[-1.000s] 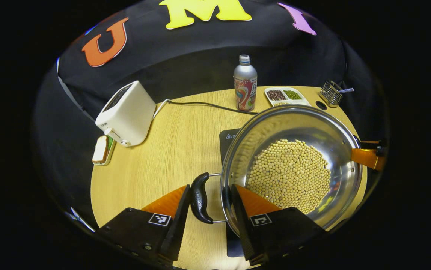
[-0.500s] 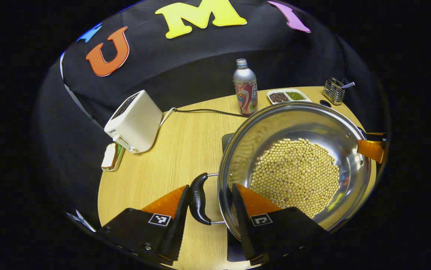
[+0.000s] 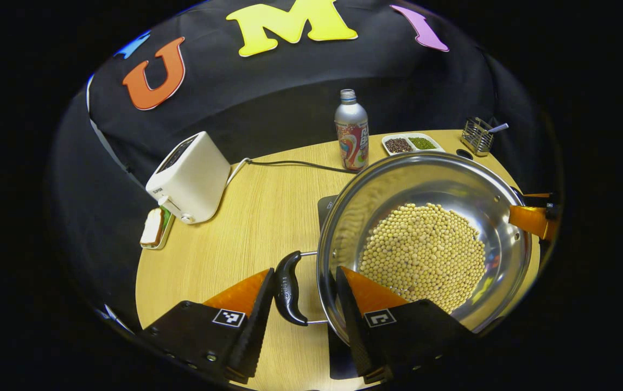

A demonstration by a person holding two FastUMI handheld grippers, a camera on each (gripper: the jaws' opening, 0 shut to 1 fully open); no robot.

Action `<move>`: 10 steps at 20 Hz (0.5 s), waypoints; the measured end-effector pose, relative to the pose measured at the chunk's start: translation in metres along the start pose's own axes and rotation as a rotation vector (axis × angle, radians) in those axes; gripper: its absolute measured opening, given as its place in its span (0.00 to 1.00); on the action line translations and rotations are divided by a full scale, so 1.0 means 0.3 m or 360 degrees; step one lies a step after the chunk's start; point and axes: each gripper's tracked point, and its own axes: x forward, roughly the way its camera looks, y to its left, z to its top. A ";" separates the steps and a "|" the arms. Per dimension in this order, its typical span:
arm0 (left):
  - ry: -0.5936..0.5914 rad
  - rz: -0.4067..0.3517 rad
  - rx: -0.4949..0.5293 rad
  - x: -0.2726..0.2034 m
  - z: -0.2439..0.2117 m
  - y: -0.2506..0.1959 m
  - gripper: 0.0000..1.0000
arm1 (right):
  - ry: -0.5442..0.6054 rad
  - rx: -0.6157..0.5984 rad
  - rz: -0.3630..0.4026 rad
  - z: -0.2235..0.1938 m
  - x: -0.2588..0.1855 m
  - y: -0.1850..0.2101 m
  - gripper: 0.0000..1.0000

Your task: First push the handle of the pot to place it horizontally, then grasp the pot with both hands and set it on the induction cooktop.

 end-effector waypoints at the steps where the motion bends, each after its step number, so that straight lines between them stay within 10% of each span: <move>1: -0.0048 -0.0019 -0.0015 -0.008 0.017 0.005 0.67 | -0.0012 0.0024 0.0014 -0.013 0.006 0.005 0.80; 4: -0.0190 -0.0038 -0.0079 -0.061 0.066 0.023 1.00 | -0.0113 0.0052 -0.0062 0.003 -0.051 -0.027 0.78; 10: -0.0334 -0.0052 -0.0121 -0.181 0.074 0.059 0.97 | -0.0277 0.0027 -0.0111 0.043 -0.192 -0.006 0.77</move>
